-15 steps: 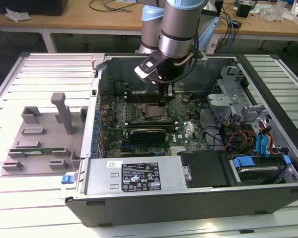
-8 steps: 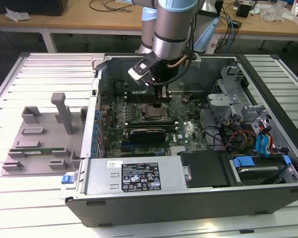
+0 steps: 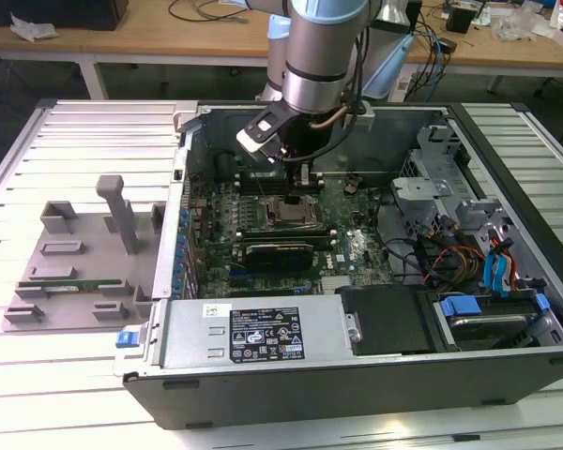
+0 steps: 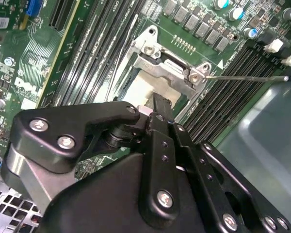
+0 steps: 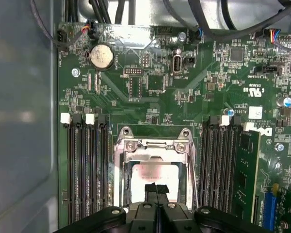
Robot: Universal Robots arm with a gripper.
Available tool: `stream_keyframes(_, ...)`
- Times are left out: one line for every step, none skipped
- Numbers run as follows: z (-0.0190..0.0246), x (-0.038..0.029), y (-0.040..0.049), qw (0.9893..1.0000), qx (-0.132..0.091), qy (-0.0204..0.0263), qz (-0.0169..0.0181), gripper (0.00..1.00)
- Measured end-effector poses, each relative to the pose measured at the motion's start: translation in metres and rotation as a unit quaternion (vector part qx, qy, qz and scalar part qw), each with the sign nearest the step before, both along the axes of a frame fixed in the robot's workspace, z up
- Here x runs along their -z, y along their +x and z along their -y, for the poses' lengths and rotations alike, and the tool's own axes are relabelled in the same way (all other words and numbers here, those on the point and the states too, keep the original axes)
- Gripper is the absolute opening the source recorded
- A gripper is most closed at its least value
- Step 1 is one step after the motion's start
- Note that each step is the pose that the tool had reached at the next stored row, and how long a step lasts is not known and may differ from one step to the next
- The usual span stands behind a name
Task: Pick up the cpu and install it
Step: 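Close the cpu cover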
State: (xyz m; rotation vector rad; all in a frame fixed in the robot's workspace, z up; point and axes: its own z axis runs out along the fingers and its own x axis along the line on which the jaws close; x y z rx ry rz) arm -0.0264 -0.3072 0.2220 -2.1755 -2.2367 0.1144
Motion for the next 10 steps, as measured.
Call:
stream_keyframes(0.0000, 0.0006, -0.0032, 1.0000, 0.000, 0.0000, 0.0000, 0.11)
stream_keyframes(0.0000, 0.0009, -0.0044, 1.0000, 0.000, 0.0000, 0.0000, 0.11)
stream_keyframes(0.0000, 0.0015, -0.0072, 1.0000, 0.000, 0.0000, 0.0000, 0.11)
stream_keyframes(0.0000, 0.0028, -0.0127, 1.0000, 0.000, 0.0001, 0.0001, 0.11)
stream_keyframes(0.0000, 0.0041, -0.0149, 1.0000, 0.000, 0.0001, 0.0000, 0.11)
stream_keyframes(0.0000, 0.0050, -0.0163, 1.0000, 0.000, 0.0000, 0.0000, 0.11)
stream_keyframes(0.0000, 0.0055, -0.0177, 1.0000, 0.000, 0.0000, 0.0000, 0.11)
stream_keyframes(0.0000, 0.0077, -0.0200, 1.0000, 0.000, 0.0000, 0.0000, 0.11)
stream_keyframes(0.0000, 0.0101, -0.0202, 1.0000, 0.000, 0.0000, 0.0000, 0.11)
stream_keyframes(0.0000, 0.0144, -0.0202, 1.0000, 0.000, 0.0001, 0.0001, 0.11)
